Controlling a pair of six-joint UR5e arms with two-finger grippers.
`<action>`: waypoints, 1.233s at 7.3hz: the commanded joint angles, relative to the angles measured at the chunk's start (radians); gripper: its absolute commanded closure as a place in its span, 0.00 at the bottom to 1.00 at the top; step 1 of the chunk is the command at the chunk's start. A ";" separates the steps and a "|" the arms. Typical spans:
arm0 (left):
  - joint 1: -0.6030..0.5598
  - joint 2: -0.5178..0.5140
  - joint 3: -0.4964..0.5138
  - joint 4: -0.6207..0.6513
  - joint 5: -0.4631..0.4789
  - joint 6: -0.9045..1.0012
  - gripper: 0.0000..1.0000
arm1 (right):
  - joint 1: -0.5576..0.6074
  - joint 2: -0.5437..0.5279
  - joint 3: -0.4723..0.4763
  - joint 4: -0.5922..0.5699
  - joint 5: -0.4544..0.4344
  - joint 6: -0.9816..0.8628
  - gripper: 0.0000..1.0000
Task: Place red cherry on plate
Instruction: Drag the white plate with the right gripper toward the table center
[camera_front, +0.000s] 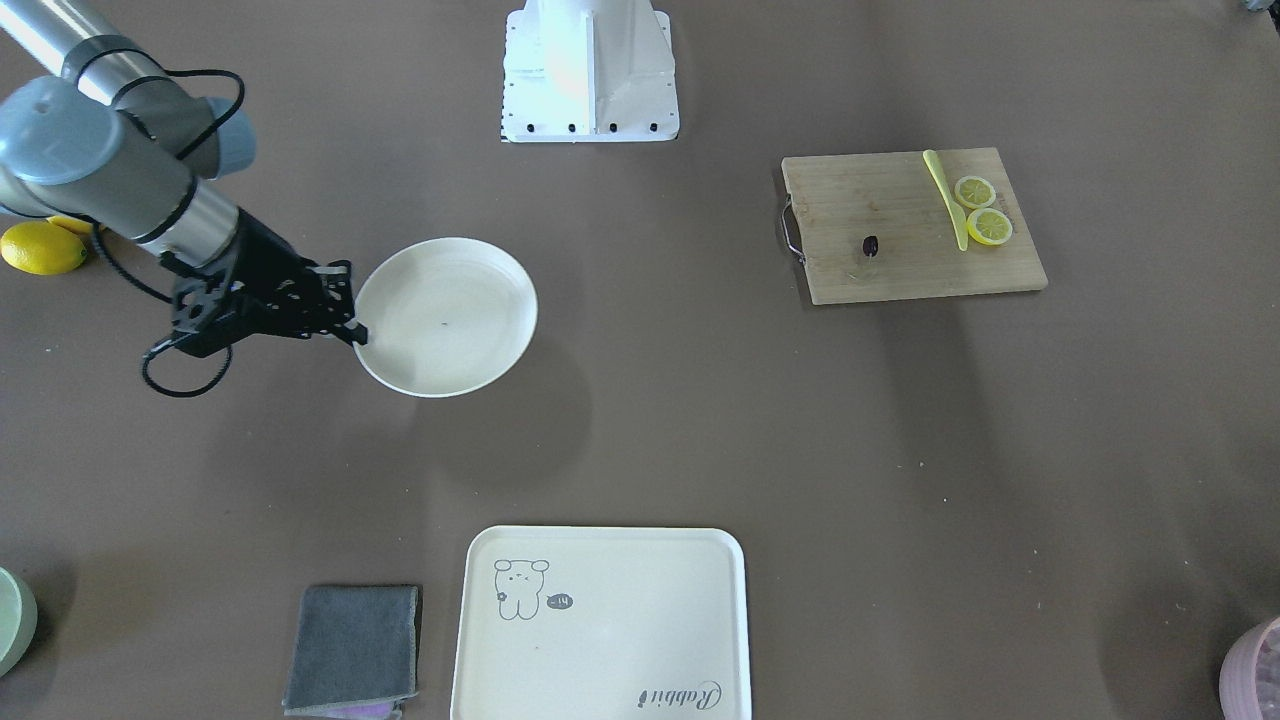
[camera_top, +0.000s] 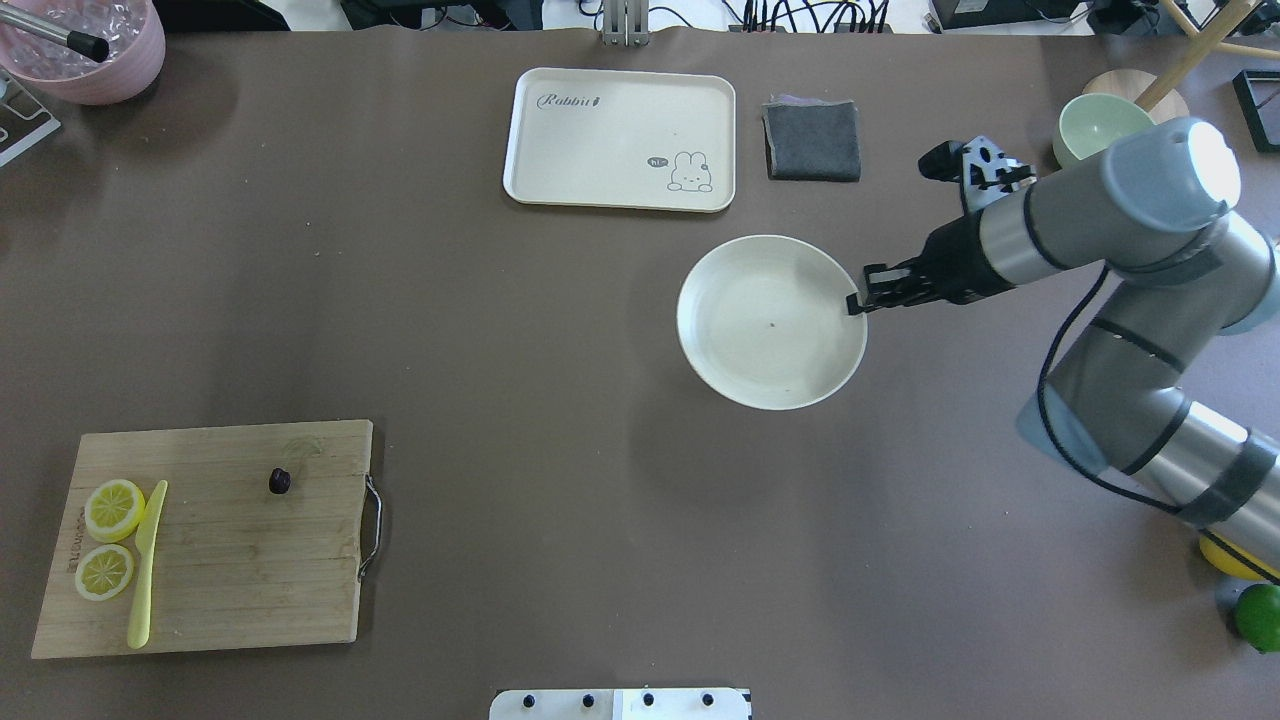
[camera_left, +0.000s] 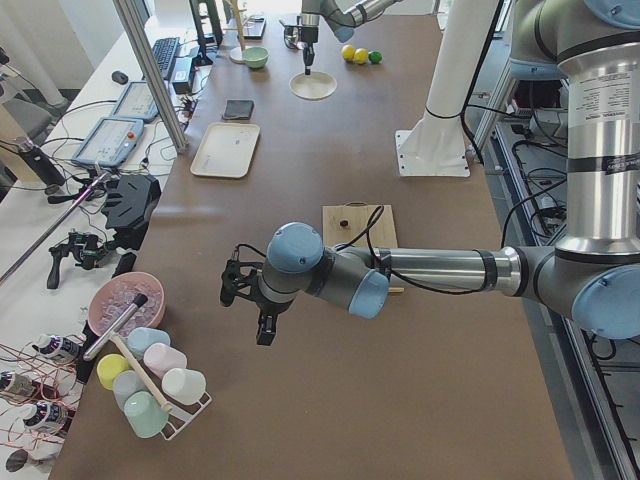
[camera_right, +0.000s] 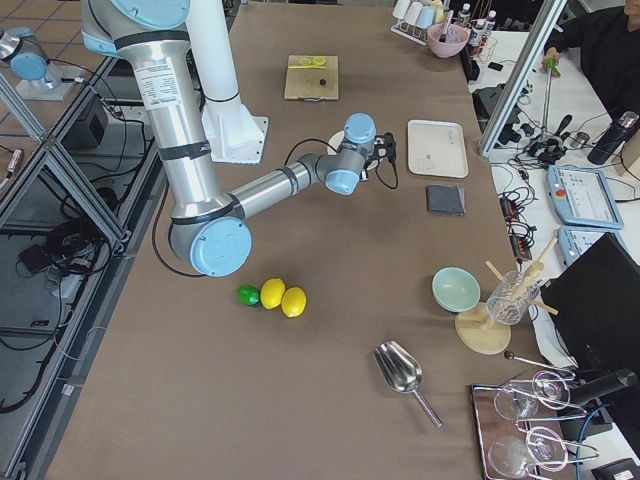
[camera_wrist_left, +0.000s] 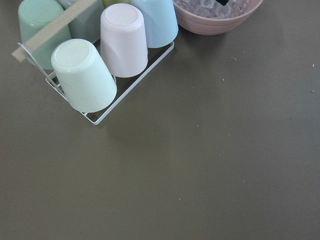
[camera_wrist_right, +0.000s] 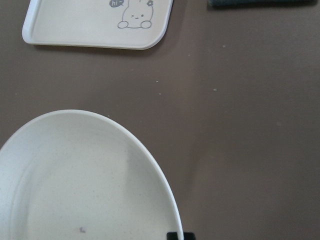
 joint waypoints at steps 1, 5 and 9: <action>0.000 0.002 0.006 0.003 0.000 0.001 0.02 | -0.187 0.108 -0.002 -0.086 -0.218 0.168 1.00; -0.003 0.003 0.012 0.005 0.000 0.001 0.02 | -0.275 0.194 -0.103 -0.116 -0.315 0.209 1.00; -0.005 0.003 0.026 -0.001 -0.032 -0.001 0.02 | -0.248 0.208 -0.092 -0.122 -0.314 0.260 0.01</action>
